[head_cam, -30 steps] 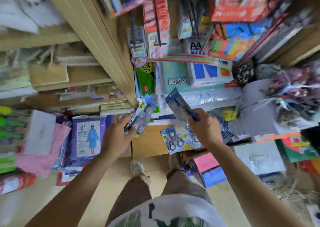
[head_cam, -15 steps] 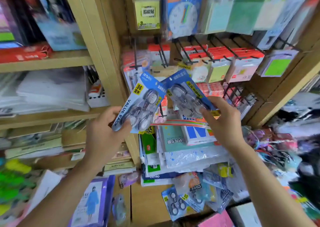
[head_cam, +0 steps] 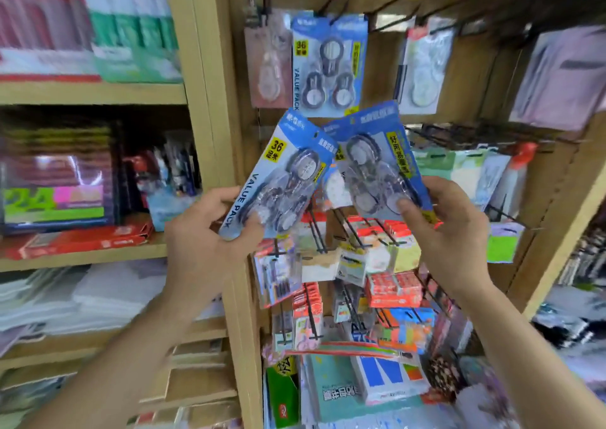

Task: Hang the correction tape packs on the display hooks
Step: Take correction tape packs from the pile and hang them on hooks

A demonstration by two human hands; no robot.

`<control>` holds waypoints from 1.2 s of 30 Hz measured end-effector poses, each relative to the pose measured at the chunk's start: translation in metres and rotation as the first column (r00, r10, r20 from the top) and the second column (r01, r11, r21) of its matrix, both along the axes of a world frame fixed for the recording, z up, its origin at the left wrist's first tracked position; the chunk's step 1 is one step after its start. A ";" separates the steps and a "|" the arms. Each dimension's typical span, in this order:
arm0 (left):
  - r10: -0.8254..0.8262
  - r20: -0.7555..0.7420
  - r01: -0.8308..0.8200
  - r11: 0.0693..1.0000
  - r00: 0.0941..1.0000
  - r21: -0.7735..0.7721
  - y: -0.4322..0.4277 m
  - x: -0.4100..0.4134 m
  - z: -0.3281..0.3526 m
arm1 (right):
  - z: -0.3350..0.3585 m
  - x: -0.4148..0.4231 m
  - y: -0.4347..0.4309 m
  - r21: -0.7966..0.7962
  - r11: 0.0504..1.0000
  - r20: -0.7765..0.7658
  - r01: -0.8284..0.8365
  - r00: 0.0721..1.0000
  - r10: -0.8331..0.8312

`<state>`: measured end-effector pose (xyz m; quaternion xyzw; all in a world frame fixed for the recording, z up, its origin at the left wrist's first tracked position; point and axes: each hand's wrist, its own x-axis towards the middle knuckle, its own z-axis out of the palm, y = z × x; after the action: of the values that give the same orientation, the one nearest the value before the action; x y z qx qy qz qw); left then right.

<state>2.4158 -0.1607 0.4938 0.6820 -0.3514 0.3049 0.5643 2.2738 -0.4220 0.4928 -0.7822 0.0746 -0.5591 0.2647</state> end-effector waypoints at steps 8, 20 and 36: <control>0.006 0.137 0.007 0.996 0.990 -0.094 0.002 0.036 0.078 | 0.081 0.023 -0.014 0.061 0.969 0.224 -0.237 0.950 0.219; 0.204 0.355 -0.135 0.968 0.912 -0.210 -0.032 0.091 0.142 | 0.152 0.071 -0.041 0.204 0.915 0.245 -0.348 0.923 0.296; 0.331 0.707 -0.176 0.942 0.625 -0.285 -0.051 0.133 0.156 | 0.108 0.118 -0.049 0.436 0.769 0.206 -0.469 0.883 0.421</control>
<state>2.5490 -0.2113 0.6494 0.4828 -0.4207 0.6653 0.3837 2.3915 -0.4706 0.6004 -0.6605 0.0085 -0.4819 0.5756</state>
